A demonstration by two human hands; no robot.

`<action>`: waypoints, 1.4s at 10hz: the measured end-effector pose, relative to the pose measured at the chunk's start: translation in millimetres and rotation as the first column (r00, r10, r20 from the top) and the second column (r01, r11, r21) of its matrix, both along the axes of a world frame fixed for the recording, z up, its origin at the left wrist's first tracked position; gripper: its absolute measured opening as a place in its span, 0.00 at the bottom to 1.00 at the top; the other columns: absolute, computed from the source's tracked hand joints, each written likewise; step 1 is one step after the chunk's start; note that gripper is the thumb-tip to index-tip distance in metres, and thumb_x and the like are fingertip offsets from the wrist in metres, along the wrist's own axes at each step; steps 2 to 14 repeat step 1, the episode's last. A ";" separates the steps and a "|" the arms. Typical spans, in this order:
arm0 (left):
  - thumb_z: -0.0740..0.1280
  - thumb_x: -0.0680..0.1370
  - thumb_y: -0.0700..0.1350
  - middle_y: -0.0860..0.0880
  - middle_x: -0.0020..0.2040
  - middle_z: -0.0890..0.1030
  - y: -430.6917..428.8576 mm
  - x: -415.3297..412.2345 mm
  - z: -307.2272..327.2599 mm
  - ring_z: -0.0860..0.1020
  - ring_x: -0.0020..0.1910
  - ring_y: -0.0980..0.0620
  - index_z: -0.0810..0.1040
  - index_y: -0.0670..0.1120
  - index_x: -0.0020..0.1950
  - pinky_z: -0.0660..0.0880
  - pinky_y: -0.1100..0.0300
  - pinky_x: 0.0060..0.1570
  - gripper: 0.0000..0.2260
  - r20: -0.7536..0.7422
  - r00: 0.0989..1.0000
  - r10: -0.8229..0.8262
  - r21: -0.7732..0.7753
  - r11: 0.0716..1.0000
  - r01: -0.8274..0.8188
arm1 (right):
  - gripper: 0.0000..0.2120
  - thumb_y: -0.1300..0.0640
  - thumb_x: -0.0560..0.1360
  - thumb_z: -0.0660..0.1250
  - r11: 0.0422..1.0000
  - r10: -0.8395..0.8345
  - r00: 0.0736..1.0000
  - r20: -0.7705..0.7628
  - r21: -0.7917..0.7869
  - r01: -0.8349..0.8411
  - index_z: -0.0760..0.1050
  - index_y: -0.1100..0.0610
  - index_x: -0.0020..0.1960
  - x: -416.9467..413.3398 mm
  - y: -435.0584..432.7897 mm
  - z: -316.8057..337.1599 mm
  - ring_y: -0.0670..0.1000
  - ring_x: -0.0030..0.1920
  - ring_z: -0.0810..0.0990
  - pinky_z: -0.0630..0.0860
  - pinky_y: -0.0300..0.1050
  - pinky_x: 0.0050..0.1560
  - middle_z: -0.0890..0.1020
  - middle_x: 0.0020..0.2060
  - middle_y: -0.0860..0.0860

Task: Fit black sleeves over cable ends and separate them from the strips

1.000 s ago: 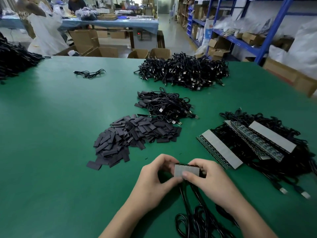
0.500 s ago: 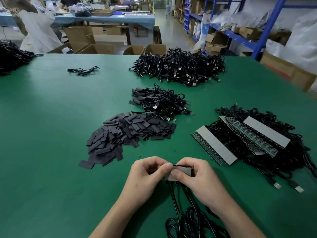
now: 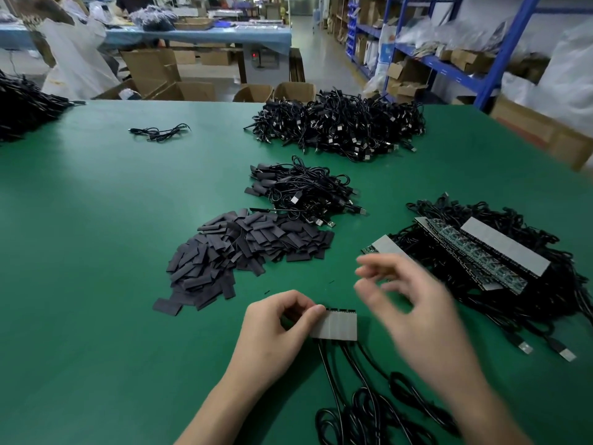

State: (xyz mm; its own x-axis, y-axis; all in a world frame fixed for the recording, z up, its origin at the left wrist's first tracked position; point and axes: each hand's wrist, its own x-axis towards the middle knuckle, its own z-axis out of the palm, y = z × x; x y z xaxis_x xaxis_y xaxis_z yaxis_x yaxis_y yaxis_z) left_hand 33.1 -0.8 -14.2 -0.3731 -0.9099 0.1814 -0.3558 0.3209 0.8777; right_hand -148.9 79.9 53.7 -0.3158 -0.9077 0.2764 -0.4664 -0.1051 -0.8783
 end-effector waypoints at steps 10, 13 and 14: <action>0.71 0.78 0.55 0.60 0.40 0.82 -2.8 3.3 -2.2 0.80 0.43 0.60 0.83 0.56 0.43 0.76 0.63 0.42 0.06 0.114 0.991 0.075 -0.111 0.992 -0.062 | 0.15 0.36 0.77 0.66 0.963 0.084 0.995 0.057 -0.260 -0.066 0.79 0.41 0.60 -7.9 21.3 62.8 0.46 0.55 0.82 0.78 0.39 0.58 0.84 0.53 0.46; 0.71 0.78 0.55 0.60 0.40 0.82 -2.8 3.3 -2.2 0.80 0.43 0.60 0.83 0.56 0.43 0.76 0.63 0.42 0.06 0.114 0.991 0.075 -0.111 0.992 -0.062 | 0.15 0.36 0.77 0.66 0.963 0.084 0.995 0.057 -0.260 -0.066 0.79 0.41 0.60 -7.9 21.3 62.8 0.46 0.55 0.82 0.78 0.39 0.58 0.84 0.53 0.46; 0.71 0.78 0.55 0.60 0.40 0.82 -2.8 3.3 -2.2 0.80 0.43 0.60 0.83 0.56 0.43 0.76 0.63 0.42 0.06 0.114 0.991 0.075 -0.111 0.992 -0.062 | 0.15 0.36 0.77 0.66 0.963 0.084 0.995 0.057 -0.260 -0.066 0.79 0.41 0.60 -7.9 21.3 62.8 0.46 0.55 0.82 0.78 0.39 0.58 0.84 0.53 0.46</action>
